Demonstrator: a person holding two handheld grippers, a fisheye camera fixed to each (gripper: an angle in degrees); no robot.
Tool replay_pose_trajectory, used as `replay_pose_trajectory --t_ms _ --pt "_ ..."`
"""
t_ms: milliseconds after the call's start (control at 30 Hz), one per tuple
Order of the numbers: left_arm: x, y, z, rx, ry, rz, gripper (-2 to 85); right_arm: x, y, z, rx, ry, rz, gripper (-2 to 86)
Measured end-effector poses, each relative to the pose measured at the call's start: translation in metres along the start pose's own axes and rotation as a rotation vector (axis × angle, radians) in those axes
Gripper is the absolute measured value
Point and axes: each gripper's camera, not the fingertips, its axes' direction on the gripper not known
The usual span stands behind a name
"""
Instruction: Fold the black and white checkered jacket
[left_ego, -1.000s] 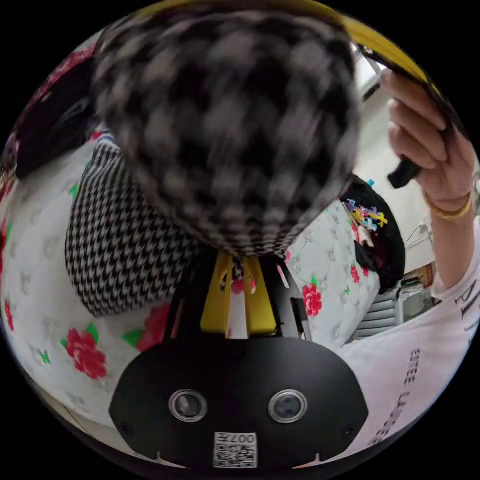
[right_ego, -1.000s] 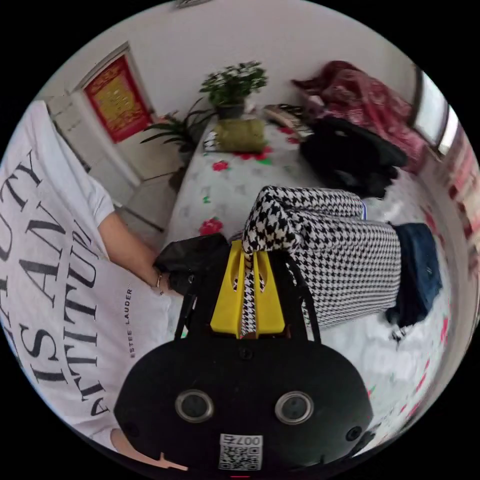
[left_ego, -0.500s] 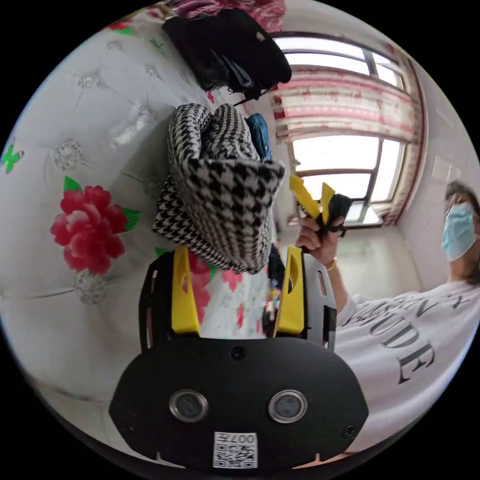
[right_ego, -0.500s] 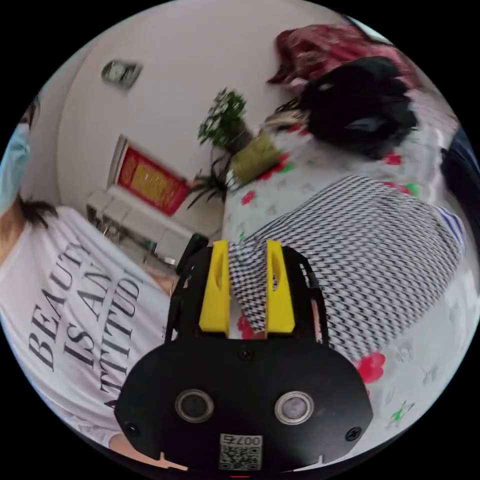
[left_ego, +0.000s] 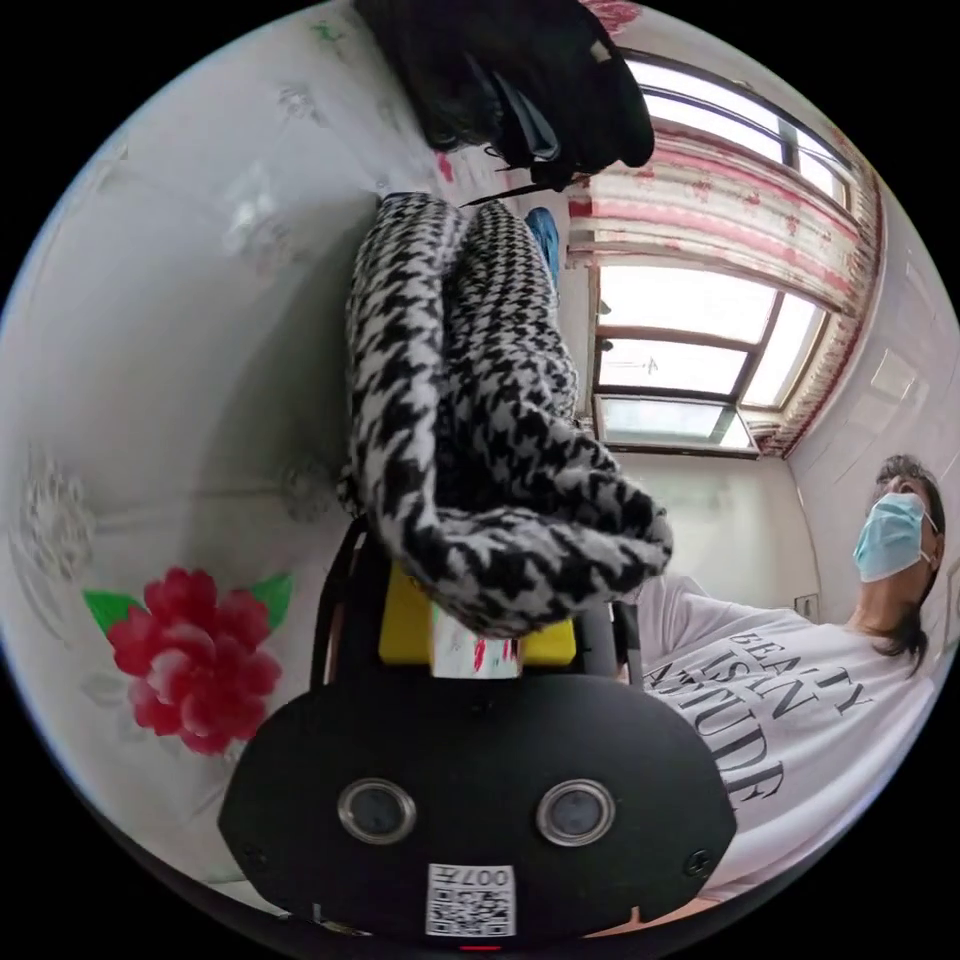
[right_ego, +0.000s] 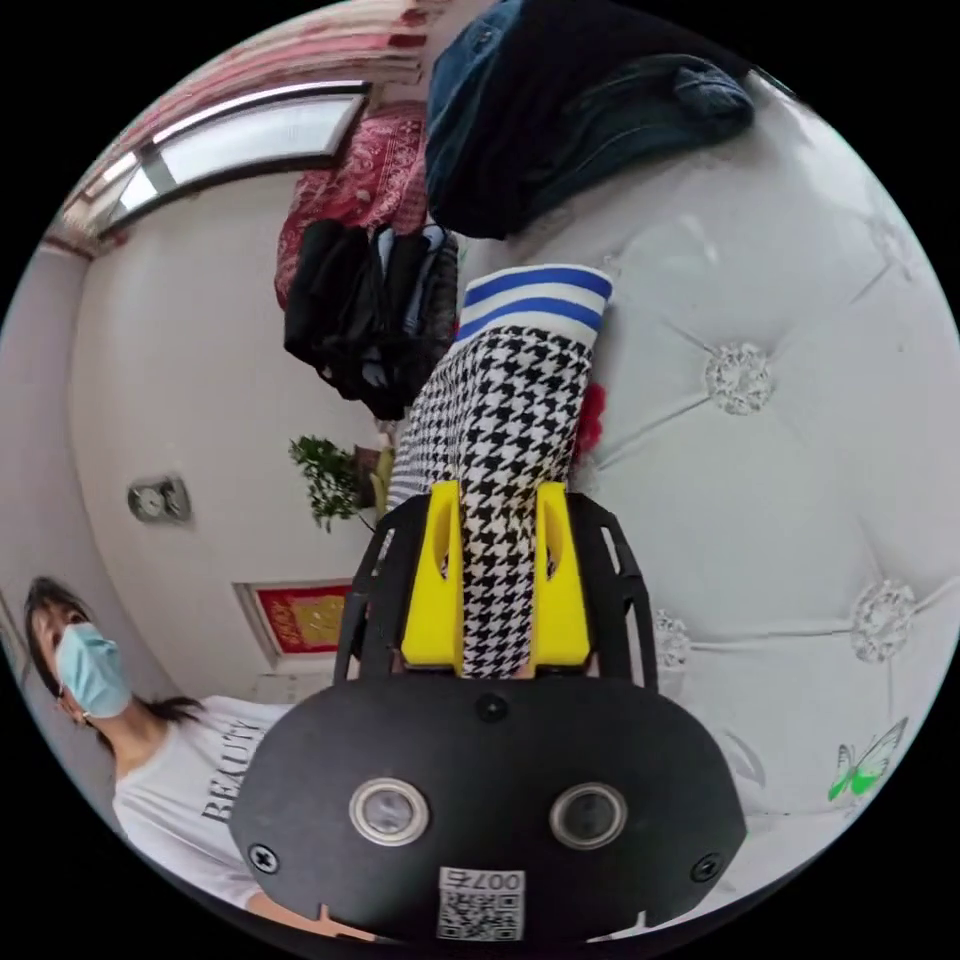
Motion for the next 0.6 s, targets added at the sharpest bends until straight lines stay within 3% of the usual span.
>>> replay_pose_trajectory --t_ms 133,300,467,600 --pt "0.043 -0.029 -0.009 0.061 0.001 0.114 8.2 -0.029 -0.004 -0.039 0.068 -0.083 -0.046 10.9" --pt "0.124 -0.099 0.020 0.073 0.111 0.345 7.3 -0.103 -0.040 -0.131 0.289 -0.250 -0.161 9.4" --pt "0.238 -0.230 0.078 0.050 0.181 0.610 7.5 -0.193 -0.104 -0.217 0.530 -0.339 -0.347 8.4" --pt "0.288 -0.327 0.129 0.056 0.088 0.618 8.6 -0.239 -0.171 -0.251 0.737 -0.296 -0.352 6.8"
